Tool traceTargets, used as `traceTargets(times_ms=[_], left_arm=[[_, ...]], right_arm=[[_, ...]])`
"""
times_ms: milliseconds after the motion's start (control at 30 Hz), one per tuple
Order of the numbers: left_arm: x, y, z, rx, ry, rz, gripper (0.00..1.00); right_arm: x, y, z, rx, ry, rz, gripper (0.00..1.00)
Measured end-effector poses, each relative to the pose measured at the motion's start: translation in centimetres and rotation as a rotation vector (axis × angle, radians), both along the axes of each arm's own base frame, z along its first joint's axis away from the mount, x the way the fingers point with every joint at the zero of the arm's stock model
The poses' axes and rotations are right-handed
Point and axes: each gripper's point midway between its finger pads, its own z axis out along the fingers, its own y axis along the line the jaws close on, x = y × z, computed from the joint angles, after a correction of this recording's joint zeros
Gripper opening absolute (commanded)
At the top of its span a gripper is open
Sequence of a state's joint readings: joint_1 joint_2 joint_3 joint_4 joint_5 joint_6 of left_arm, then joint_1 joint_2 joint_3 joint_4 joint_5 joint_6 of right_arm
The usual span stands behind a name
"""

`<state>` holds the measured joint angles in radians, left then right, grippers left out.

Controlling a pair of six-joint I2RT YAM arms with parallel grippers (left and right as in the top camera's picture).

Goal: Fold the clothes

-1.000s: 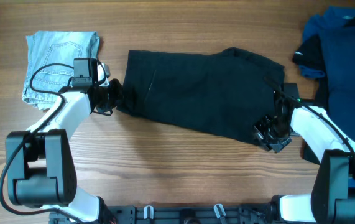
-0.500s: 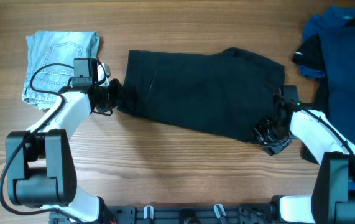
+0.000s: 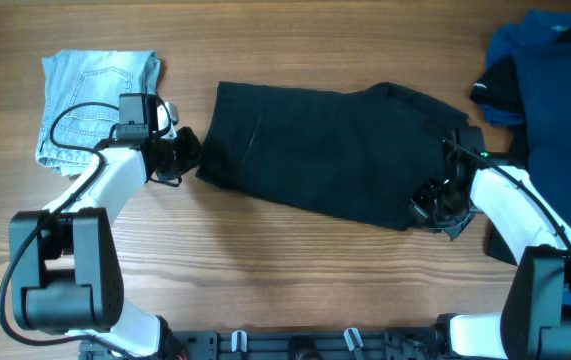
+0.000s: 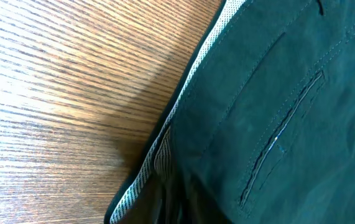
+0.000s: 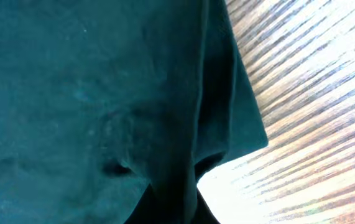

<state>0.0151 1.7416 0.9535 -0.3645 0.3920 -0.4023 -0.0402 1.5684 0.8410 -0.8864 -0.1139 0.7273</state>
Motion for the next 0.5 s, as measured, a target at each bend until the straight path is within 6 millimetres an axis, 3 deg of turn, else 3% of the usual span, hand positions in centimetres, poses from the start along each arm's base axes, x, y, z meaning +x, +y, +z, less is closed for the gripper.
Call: traceTargets(times_ms=[133, 300, 367, 400, 500], left_arm=[[0.0, -0.3, 0.0, 0.001, 0.000, -0.007, 0.28], [-0.3, -2.5, -0.1, 0.019, -0.007, -0.067, 0.27], [-0.4, -2.5, -0.2, 0.043, -0.004, -0.068, 0.18], [-0.5, -2.4, -0.3, 0.051, 0.000, -0.066, 0.04], [-0.6, -2.0, -0.5, 0.071, 0.007, -0.057, 0.04]], right_arm=[[0.0, -0.1, 0.0, -0.003, -0.002, 0.008, 0.05], [0.2, -0.1, 0.0, -0.003, -0.009, 0.012, 0.06], [0.2, -0.1, 0.0, -0.003, -0.010, 0.015, 0.04], [0.2, -0.1, 0.0, -0.003, -0.010, 0.015, 0.04], [0.3, -0.1, 0.0, -0.003, -0.012, 0.017, 0.04]])
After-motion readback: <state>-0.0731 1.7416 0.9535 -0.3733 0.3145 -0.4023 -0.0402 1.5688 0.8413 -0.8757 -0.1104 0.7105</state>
